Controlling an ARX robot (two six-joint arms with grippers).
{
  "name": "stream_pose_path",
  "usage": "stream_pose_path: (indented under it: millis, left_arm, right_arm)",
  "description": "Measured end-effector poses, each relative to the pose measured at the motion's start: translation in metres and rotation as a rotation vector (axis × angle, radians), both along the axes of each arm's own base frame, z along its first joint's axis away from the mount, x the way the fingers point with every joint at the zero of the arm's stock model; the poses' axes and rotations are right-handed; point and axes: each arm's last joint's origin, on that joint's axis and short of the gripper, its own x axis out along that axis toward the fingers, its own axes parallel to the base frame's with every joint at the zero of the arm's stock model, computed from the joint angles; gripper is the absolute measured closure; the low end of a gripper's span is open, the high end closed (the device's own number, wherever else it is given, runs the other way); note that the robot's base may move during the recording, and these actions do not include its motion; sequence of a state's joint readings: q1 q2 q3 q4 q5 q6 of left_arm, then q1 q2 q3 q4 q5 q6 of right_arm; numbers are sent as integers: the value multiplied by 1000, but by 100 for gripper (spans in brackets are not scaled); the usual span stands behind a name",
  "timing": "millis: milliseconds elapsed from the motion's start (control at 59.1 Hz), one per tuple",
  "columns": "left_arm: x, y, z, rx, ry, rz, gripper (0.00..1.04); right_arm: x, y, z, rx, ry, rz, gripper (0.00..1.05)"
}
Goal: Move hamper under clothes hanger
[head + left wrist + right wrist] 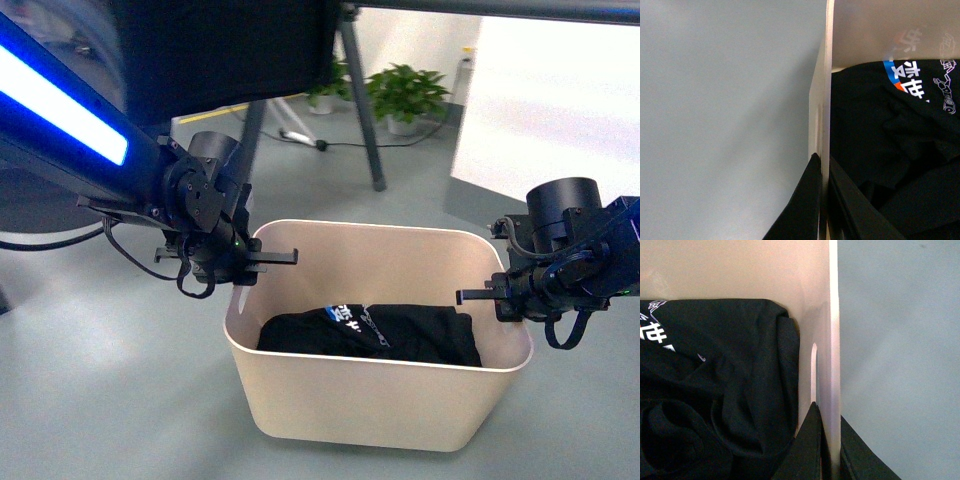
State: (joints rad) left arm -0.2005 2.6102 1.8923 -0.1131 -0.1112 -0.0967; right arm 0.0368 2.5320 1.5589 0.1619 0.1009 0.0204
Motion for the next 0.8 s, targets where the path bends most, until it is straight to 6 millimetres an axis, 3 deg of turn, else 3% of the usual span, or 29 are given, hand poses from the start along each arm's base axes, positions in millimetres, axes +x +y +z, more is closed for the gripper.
stream_pose_path:
  millis: [643, 796]
  left_arm:
    - [0, -1, 0, -1, 1, -4, 101]
    - [-5, -23, 0, -21, 5, -61, 101]
  right_arm:
    - [0, -1, 0, -1, 0, -3, 102]
    - [0, -21, 0, -19, 1, -56, 102]
